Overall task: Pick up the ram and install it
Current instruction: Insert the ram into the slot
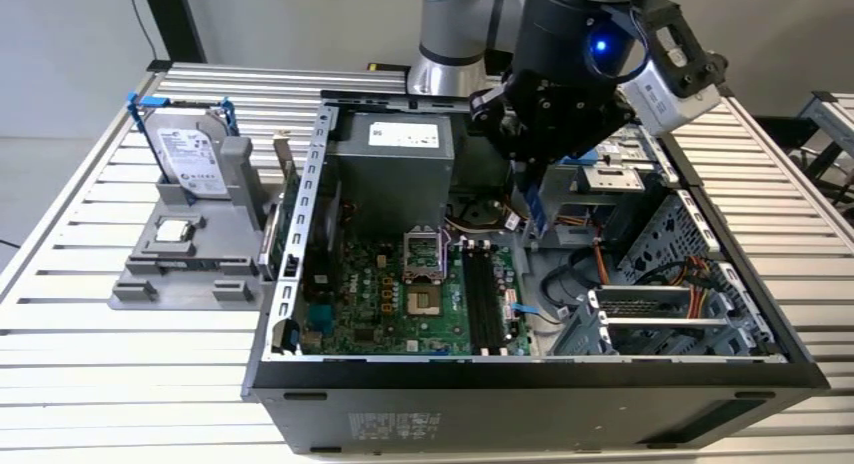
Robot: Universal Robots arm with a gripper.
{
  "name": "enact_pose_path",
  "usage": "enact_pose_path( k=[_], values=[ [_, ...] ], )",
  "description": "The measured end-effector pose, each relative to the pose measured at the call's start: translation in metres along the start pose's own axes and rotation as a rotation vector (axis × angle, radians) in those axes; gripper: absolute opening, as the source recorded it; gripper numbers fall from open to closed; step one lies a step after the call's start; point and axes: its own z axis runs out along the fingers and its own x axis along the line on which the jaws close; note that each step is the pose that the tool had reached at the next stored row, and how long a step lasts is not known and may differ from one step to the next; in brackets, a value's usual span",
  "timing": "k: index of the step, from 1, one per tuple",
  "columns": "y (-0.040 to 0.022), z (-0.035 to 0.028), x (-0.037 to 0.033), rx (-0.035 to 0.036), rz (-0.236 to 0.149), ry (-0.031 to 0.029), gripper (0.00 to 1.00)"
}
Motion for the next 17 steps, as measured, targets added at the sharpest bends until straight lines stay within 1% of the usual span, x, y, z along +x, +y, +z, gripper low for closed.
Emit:
enact_pose_path(
  k=[2,3,12,13,17],
  values=[
    [-0.0001,0.0027,-0.0023,-0.0002,0.003,0.0042,0.0],
    [-0.0002,0.0042,-0.0032,-0.0002,0.005,0.0053,0.0],
    [-0.0003,0.0195,-0.0031,0.0001,0.018,0.0052,0.0],
    [-0.0004,0.0207,-0.003,0.0,0.019,0.0051,0.0],
    [-0.0004,0.0212,-0.003,0.0002,0.019,0.0052,0.0]
  ],
)
